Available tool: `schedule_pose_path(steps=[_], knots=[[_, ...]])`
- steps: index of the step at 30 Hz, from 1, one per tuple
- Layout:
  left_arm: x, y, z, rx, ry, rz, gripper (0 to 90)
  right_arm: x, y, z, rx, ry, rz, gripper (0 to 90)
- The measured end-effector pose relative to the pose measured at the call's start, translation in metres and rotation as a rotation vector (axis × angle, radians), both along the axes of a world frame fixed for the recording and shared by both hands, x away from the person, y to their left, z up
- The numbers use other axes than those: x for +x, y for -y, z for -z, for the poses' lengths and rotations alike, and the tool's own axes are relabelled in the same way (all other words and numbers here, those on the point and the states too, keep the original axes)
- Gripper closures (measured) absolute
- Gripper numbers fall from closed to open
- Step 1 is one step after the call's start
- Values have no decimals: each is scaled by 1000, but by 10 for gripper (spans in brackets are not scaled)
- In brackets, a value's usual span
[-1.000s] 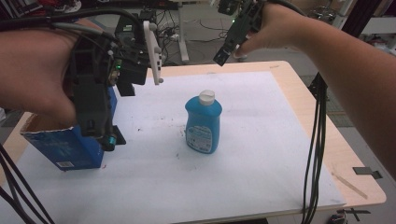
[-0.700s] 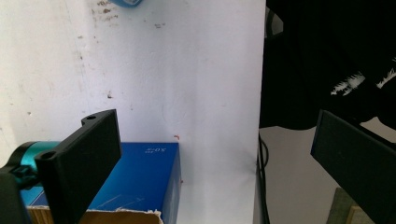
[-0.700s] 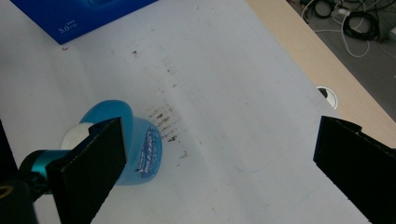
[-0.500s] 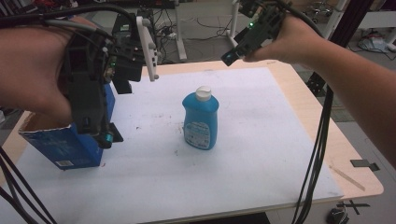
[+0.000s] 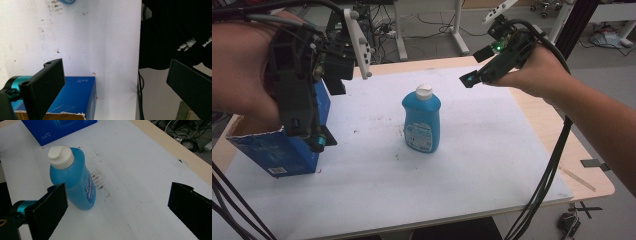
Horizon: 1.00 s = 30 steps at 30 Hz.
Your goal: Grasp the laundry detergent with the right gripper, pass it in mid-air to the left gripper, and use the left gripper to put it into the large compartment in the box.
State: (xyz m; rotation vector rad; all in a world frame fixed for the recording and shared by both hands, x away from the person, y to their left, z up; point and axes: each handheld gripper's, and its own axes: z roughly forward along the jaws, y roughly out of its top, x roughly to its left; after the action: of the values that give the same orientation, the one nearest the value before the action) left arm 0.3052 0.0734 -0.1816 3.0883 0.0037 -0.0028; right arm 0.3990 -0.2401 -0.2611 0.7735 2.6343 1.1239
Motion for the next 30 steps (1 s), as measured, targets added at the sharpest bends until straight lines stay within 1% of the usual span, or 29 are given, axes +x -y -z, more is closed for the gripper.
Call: schedule_pose_path(steps=[2, 5, 9, 10, 11, 12, 13, 14, 15, 16, 18, 20, 22, 23, 24, 25, 26, 28, 30], knots=[[0, 1, 1, 4, -3, 6, 17, -6, 2, 4, 7, 24, 2, 16], [-1, 2, 3, 5, -7, 8, 17, -15, 5, 10, 24, 44, 8, 11], [-1, 0, 3, 2, -8, 4, 17, -26, 9, 19, 76, 72, 14, 10], [-1, 0, 3, 2, -8, 4, 17, -26, 9, 19, 76, 72, 14, 10], [0, -1, 4, 1, -8, 2, 17, -31, 11, 24, 108, 77, 17, 10], [0, -1, 4, 1, -8, 2, 17, -31, 11, 24, 108, 77, 17, 10], [0, -1, 4, 3, -6, 6, 17, -35, 12, 31, 129, 92, 36, 10], [1, -1, 4, -1, -7, 4, 17, -35, 12, 31, 129, 92, 36, 10], [1, -2, 4, 0, -8, -1, 17, -37, 13, 35, 143, 92, 41, 10], [1, -2, 5, 0, -9, 2, 17, -41, 13, 42, 158, 105, 58, 10], [2, -2, 6, 0, -12, 2, 17, -44, 12, 49, 164, 121, 79, 10], [2, -2, 7, -2, -12, 5, 17, -47, 13, 56, 179, 129, 98, 10], [2, -2, 7, -2, -12, 5, 17, -49, 14, 62, 204, 126, 113, 10], [2, -3, 7, -1, -9, 6, 17, -50, 14, 65, 208, 126, 129, 10], [3, -3, 6, -2, -9, 5, 17, -51, 14, 68, 215, 130, 133, 10], [3, -3, 6, -2, -9, 7, 17, -52, 14, 71, 222, 125, 135, 10], [3, -4, 6, -3, -8, 6, 17, -54, 14, 74, 221, 132, 147, 10], [3, -4, 7, -6, -6, 4, 17, -56, 13, 80, 236, 131, 153, 10], [3, -5, 6, -7, -5, 7, 17, -59, 11, 87, 226, 135, 163, 10]])
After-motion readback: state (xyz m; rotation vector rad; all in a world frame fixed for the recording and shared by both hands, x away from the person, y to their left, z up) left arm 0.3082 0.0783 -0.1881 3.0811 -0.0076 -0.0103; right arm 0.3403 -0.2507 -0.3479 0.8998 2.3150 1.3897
